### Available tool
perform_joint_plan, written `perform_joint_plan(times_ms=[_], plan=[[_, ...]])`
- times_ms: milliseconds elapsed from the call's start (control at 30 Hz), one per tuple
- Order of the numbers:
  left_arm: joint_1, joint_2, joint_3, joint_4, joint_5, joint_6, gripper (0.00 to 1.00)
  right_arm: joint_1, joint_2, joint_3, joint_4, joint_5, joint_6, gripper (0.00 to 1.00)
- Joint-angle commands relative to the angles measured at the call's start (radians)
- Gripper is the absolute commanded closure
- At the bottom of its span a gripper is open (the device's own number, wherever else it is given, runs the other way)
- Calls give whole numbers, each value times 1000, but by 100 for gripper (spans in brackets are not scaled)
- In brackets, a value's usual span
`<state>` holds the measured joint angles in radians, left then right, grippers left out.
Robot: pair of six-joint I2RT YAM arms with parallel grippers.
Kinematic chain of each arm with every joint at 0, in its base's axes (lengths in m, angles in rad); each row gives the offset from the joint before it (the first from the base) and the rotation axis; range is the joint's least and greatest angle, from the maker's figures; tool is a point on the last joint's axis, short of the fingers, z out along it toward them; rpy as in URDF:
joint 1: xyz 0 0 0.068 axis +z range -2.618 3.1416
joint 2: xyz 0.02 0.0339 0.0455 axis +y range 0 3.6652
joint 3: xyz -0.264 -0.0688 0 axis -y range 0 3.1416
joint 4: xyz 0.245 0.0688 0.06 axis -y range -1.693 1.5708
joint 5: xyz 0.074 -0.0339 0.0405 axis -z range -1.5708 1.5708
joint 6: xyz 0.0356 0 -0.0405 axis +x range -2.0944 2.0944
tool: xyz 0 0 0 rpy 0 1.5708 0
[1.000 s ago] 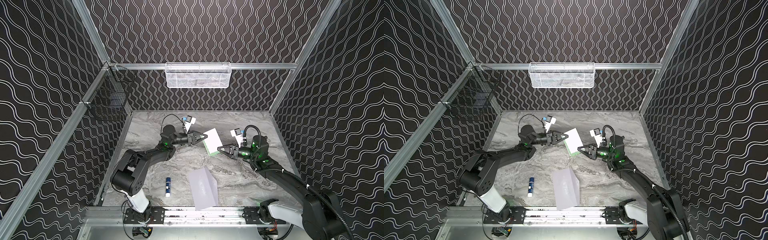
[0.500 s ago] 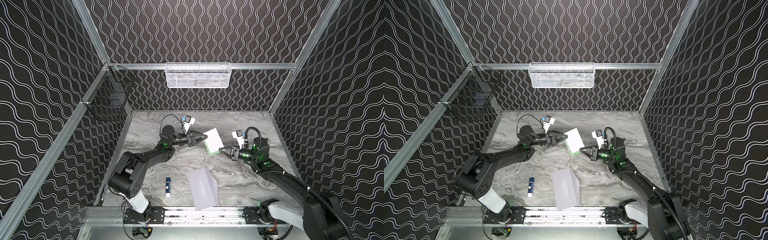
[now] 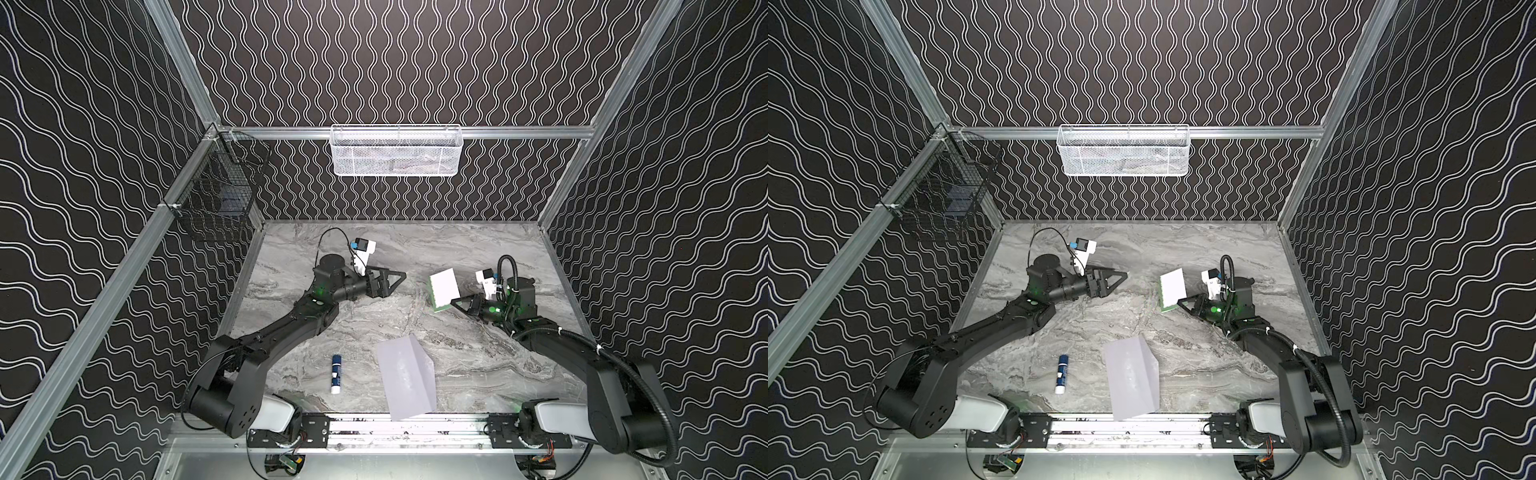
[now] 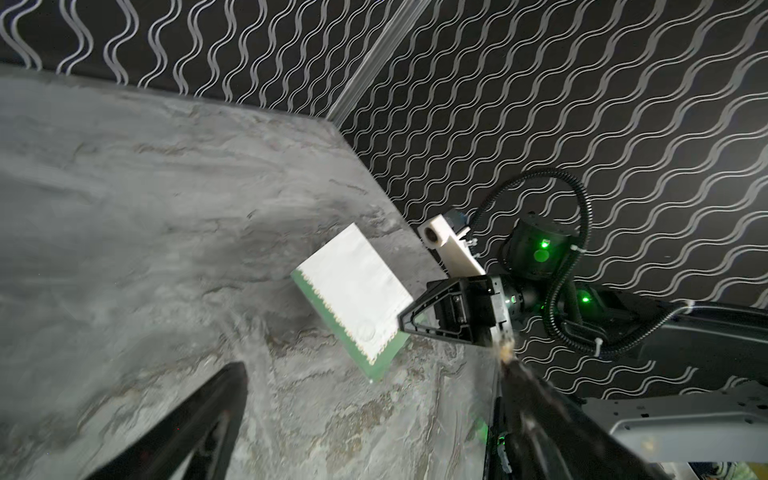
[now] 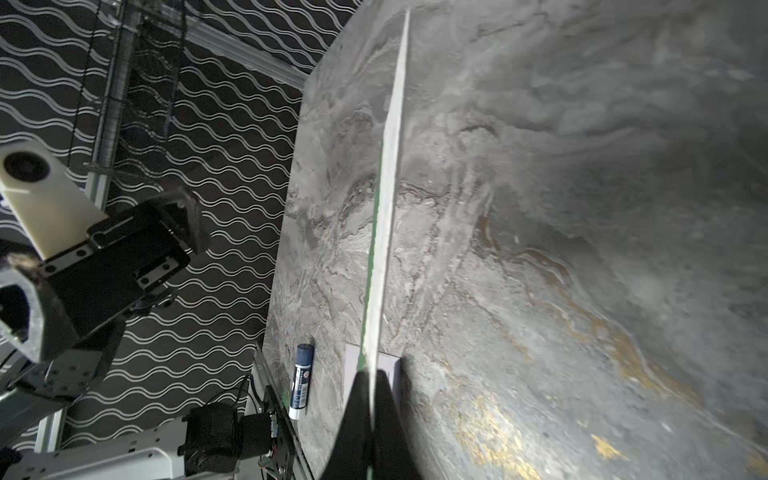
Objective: Place the letter into the envelope and seal it
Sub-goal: 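Open the left gripper and draw it back while the right gripper holds the letter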
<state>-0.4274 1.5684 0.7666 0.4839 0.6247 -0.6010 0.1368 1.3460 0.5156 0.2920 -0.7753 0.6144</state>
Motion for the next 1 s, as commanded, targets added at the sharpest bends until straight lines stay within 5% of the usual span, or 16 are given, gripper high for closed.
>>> perform_joint_plan(times_ms=[0, 500, 967], plan=[[-3, -21, -16, -88, -51, 38, 1, -24, 39, -24, 20, 20, 37, 100], [-43, -82, -50, -224, -127, 81, 1, -34, 119, -69, 83, 40, 76, 99], [-42, 0, -50, -175, 0, 40, 1, -34, 143, -101, 133, 48, 136, 94]])
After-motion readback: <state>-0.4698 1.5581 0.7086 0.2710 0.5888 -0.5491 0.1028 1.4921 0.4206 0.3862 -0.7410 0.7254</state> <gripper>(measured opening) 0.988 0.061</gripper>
